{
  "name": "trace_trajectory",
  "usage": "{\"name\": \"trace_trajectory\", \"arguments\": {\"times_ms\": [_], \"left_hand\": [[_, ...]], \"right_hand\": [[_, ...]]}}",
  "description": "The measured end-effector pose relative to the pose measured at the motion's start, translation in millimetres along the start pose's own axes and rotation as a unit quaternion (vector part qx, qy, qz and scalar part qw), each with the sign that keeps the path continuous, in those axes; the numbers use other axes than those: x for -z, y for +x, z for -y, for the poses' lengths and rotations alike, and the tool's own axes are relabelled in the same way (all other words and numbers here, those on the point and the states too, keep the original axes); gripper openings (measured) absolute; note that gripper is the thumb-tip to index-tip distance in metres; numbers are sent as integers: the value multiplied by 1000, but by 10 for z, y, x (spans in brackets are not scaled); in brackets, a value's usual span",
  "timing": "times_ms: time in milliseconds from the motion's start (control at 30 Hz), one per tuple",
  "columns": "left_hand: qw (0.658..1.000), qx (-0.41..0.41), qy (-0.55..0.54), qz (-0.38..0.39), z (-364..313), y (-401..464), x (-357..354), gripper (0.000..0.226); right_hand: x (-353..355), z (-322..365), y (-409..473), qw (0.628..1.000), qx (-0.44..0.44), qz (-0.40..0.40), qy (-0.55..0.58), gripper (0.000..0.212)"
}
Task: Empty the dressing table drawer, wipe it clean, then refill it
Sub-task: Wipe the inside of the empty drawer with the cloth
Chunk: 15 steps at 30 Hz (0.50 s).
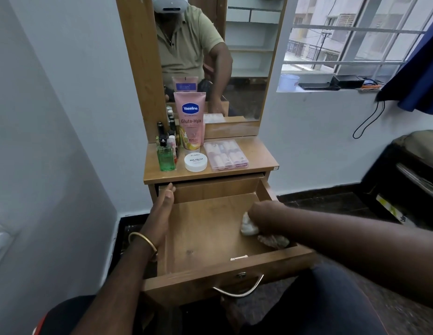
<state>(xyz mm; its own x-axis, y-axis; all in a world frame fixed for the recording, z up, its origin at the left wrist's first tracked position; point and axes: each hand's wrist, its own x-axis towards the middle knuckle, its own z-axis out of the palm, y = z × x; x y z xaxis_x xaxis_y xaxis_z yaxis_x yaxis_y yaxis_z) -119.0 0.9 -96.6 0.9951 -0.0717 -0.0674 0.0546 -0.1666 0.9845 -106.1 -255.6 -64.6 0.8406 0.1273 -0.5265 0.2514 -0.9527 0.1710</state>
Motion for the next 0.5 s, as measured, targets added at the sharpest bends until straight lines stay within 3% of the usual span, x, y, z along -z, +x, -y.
{"name": "trace_trajectory", "arguments": {"times_ms": [100, 167, 233, 267, 300, 367, 433, 500], "left_hand": [[1000, -3, 1, 1, -11, -4, 15, 108], [1000, -6, -3, 3, -16, -5, 7, 107], [1000, -9, -13, 0, -10, 1, -6, 100], [1000, -6, -21, -2, -12, 4, -13, 94], [1000, -2, -30, -4, -16, 2, -19, 88], [999, -1, -42, -10, -4, 0, -17, 78], [998, -1, -53, -17, -3, 9, -16, 72], [997, 0, -74, -26, 0, 31, -10, 63]], "right_hand": [[-170, 78, 36, 998, 2, 44, -55, 32], [-80, 75, 85, 990, -15, 129, -46, 34], [119, -26, 130, 976, -24, 200, 81, 26], [213, -85, 154, 962, -24, 197, 189, 17], [307, -119, 169, 939, -24, 169, 299, 11], [429, -110, 264, 930, -32, 52, 362, 11], [472, 29, 306, 958, -63, -42, 277, 13], [415, 258, 319, 973, -80, -76, 204, 16]]}}
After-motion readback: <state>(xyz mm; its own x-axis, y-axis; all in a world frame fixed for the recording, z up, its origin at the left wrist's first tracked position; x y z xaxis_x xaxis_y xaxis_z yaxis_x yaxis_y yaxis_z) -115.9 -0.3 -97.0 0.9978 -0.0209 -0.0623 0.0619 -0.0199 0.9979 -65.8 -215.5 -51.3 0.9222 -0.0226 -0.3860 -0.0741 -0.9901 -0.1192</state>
